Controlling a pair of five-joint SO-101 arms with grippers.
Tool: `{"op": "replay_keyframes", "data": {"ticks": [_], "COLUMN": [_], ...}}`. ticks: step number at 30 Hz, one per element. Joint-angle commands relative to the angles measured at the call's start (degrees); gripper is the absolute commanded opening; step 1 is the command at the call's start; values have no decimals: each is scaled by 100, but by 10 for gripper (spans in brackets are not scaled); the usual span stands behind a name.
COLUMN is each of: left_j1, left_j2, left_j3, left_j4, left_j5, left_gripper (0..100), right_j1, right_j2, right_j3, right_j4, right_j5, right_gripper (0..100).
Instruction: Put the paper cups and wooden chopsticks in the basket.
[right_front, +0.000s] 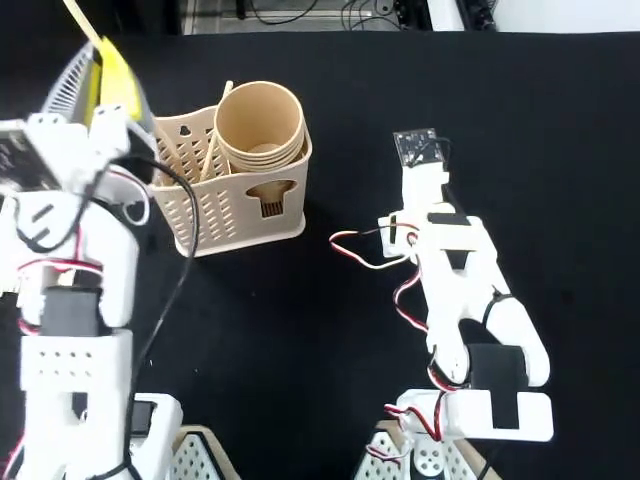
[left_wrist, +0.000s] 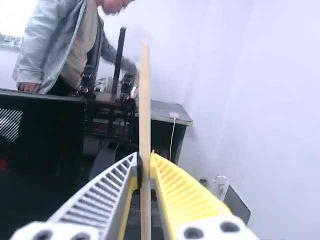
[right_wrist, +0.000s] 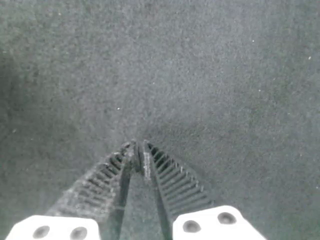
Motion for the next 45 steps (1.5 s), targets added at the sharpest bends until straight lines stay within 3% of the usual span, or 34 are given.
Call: {"op": "replay_keyframes", "data": {"ticks": [1, 9, 12, 14, 19, 23, 28, 32, 38, 45], "left_j1": [84, 84, 101, 84, 40, -242, -822, -1411, -2009, -2149], "left_j2": [-167, -422, -651, -888, -1433, -1538, -844, 0, 1301, 2892], "left_j3": [971, 1736, 1991, 2009, 1631, 602, -892, -1657, -1938, -2193], "left_j4": [-1125, -1134, -993, -571, 440, 1916, 4044, 5020, 5433, 5389], "left_j5": [53, 53, 114, 378, 536, -53, -826, -1187, -1574, -2101], "left_gripper": [29, 35, 116, 178, 188, 188, 188, 188, 188, 188], "right_j1": [-44, -44, -44, -44, -44, -44, -44, -44, -44, -44], "right_j2": [-110, -110, -110, -110, -110, -110, -110, -110, -110, -110], "right_j3": [-22, -31, -31, -31, -31, -31, -31, -31, -22, -22], "right_j4": [-88, -88, -88, -88, -88, -88, -88, -88, -88, -88], "right_j5": [0, 0, 0, 0, 0, 0, 0, 0, 0, 0], "right_gripper": [13, 13, 13, 13, 13, 13, 13, 13, 13, 13]}}
